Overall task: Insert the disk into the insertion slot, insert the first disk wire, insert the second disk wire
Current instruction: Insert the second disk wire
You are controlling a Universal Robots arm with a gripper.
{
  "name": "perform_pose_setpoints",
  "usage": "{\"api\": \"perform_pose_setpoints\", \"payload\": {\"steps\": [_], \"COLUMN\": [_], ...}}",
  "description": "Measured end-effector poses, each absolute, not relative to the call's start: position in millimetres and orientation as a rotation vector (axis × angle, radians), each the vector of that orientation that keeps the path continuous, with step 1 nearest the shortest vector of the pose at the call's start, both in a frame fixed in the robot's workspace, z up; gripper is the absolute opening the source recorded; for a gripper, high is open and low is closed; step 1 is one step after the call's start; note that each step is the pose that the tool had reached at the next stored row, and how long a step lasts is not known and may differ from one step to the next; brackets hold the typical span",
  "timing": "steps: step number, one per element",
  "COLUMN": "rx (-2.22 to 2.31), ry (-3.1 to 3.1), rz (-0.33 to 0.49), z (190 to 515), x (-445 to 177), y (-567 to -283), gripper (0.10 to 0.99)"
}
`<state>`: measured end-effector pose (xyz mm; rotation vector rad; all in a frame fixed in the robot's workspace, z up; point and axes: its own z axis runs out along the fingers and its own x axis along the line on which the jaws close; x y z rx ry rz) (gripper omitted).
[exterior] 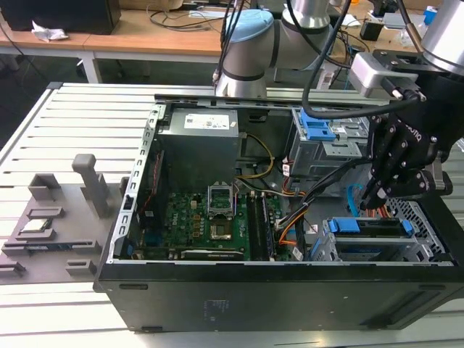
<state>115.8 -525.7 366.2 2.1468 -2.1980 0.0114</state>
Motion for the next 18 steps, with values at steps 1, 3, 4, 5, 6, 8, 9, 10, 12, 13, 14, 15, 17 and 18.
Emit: {"api": "perform_pose_setpoints", "payload": {"steps": [1,3,4,5,6,8,9,10,12,13,14,15,17,18], "rx": [2.146,2.145,2.145,2.145,2.144,2.143,2.143,2.143,2.142,2.142,2.141,2.141,2.141,2.141], "ry": [-2.198,-2.196,-2.196,-2.196,-2.196,-2.195,-2.194,-2.194,-2.194,-2.194,-2.193,-2.193,-2.193,-2.193], "rz": [0.012,0.014,0.015,0.015,0.016,0.018,0.019,0.02,0.021,0.021,0.022,0.022,0.023,0.023], "z": [364.9,360.3,358.8,357.8,356.3,353.5,352.5,351.9,350.6,349.8,348.7,347.8,346.8,346.2], "x": [116.9,119.0,119.4,119.9,120.7,122.9,123.7,124.2,125.2,125.5,126.0,126.4,126.8,127.1], "y": [-525.8,-526.6,-527.1,-527.5,-527.8,-528.0,-528.1,-528.2,-528.5,-529.1,-529.7,-529.9,-530.0,-530.0], "gripper": [0.161,0.161,0.161,0.161,0.161,0.161,0.161,0.161,0.161,0.161,0.161,0.161,0.161,0.161]}}
